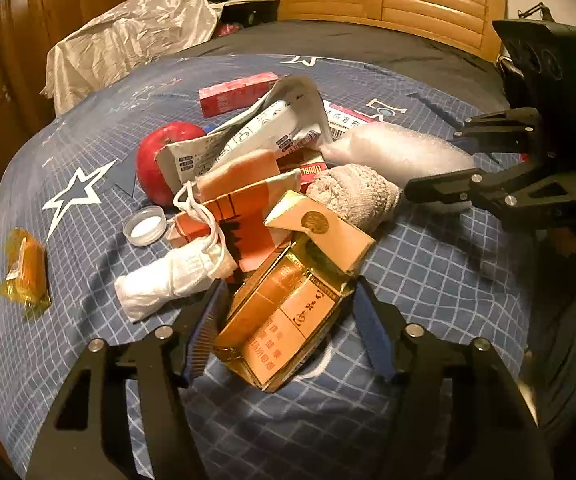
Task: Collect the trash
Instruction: 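Return both tools to the bed and grasp the gold cigarette box with the left tool, then grasp the beige knitted ball with the right tool while the left tool holds the box, then carry the gold box and knitted ball in both tools over the bucket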
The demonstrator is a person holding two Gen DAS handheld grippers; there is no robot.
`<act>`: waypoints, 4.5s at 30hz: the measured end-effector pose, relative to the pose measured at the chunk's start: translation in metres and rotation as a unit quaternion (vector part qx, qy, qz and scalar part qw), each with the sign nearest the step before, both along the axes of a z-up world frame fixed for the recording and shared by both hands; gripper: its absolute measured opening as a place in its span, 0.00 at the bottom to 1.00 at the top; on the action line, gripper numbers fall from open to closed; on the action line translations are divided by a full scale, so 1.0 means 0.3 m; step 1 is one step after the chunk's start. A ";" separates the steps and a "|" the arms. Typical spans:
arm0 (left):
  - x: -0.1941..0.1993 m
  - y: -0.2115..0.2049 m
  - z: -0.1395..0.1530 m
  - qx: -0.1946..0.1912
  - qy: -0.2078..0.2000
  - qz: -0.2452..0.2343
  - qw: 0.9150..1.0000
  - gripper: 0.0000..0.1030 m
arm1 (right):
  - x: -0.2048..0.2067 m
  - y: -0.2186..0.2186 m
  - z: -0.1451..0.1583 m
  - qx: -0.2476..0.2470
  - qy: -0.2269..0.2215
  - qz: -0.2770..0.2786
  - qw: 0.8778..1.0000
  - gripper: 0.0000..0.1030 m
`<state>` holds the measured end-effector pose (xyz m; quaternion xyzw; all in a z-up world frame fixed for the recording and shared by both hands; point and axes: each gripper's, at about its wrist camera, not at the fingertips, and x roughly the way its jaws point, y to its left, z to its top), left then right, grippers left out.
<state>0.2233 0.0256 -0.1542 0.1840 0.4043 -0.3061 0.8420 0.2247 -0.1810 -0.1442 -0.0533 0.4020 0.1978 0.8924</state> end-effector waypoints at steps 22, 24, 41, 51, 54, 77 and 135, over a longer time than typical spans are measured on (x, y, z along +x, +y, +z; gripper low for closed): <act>-0.162 0.133 0.040 -0.076 0.025 0.183 0.980 0.38 | -0.112 -0.124 0.028 -0.003 -0.055 -0.086 0.995 0.48; -0.160 0.141 0.032 -0.079 0.027 0.182 0.980 0.40 | -0.133 -0.113 0.065 0.014 -0.080 -0.070 0.994 0.65; -0.086 0.135 -0.042 -0.071 0.058 0.193 0.977 0.44 | 0.109 0.204 -0.053 -0.047 0.029 0.073 0.996 0.45; -0.184 0.146 0.050 -0.095 -0.005 0.240 0.966 0.40 | -0.047 0.147 0.058 0.006 -0.057 0.032 0.998 0.38; -0.228 0.136 0.118 -0.105 -0.037 0.250 0.962 0.40 | -0.117 0.109 0.130 0.025 -0.089 0.015 0.996 0.38; -0.528 -0.031 0.456 -0.154 -0.232 0.303 0.912 0.42 | -0.524 -0.160 0.475 0.100 -0.255 -0.075 0.959 0.39; -0.704 1.576 0.361 -0.086 -0.117 0.655 0.742 0.42 | -0.186 2.164 0.361 0.011 0.036 0.396 0.917 0.39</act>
